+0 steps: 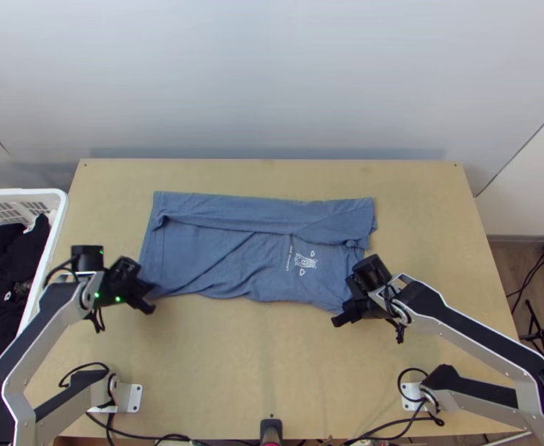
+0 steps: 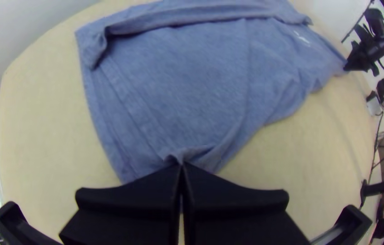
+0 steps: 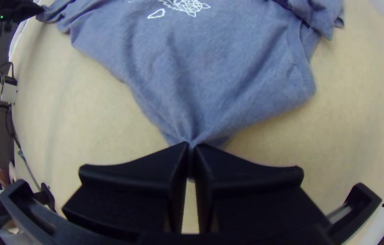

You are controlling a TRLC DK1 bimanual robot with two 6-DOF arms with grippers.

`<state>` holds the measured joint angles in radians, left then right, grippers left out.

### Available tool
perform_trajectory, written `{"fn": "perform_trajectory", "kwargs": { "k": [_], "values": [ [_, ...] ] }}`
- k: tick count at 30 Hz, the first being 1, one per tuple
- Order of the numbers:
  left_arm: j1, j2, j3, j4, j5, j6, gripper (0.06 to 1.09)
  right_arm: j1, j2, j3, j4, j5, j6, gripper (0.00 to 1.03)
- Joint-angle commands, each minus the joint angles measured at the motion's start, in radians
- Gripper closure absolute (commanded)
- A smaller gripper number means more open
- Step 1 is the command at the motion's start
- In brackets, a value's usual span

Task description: Fold the t-shirt

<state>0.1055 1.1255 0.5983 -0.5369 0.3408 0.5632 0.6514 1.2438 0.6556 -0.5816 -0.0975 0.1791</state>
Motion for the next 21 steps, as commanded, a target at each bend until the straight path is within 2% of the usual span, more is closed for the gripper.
{"fn": "perform_trajectory", "kwargs": {
  "k": [1,4,12,21],
  "values": [
    [0.089,0.003,0.116,0.064,0.014,-0.166,1.05,-0.035,-0.007,0.062,-0.006,0.028,-0.001,0.97],
    [0.102,-0.004,0.186,0.061,0.014,-0.23,1.05,-0.098,-0.006,0.134,-0.007,0.028,-0.015,0.97],
    [0.08,-0.015,0.273,0.038,0.015,-0.27,1.05,-0.144,0.057,0.297,-0.017,0.028,-0.033,0.97],
    [0.097,0.165,0.431,0.074,0.014,-0.353,1.05,-0.269,0.19,0.492,0.008,0.028,-0.081,0.97]
  ]
}}
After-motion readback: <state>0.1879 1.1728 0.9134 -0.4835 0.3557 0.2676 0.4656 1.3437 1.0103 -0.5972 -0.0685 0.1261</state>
